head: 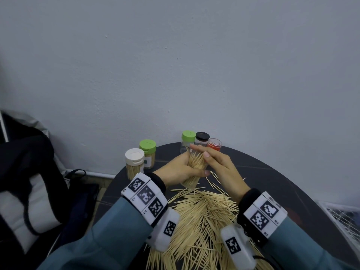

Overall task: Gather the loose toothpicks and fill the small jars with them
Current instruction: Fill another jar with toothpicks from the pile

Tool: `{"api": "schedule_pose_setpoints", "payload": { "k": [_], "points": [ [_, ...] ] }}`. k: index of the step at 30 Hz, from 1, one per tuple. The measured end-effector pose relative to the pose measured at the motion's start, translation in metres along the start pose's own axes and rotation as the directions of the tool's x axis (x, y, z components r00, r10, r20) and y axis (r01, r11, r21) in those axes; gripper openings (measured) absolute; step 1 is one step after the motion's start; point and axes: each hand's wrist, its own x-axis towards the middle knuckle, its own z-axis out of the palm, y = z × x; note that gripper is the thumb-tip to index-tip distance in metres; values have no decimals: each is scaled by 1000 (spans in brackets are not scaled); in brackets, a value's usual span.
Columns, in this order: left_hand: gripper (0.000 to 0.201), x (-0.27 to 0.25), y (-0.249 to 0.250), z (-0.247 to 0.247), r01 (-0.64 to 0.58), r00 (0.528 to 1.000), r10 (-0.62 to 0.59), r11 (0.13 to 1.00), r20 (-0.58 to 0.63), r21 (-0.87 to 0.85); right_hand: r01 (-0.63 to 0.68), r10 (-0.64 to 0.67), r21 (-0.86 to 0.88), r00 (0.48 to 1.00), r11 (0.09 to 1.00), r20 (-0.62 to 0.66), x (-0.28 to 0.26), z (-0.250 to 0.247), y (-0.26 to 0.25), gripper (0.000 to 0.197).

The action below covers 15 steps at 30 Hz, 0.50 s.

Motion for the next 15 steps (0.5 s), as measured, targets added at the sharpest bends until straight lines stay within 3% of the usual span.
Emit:
{"api": "schedule_pose_setpoints", "payload": {
  "k": [10,15],
  "points": [
    [25,1,0,-3,0,999,0,1000,-32,-12,59,-59,-31,998,998,21,-1,-5,-4,35],
    [33,2,-1,-4,20,999,-20,1000,-37,-11,45,-36,-153,997,987,64,2,-5,1,32]
  ]
}}
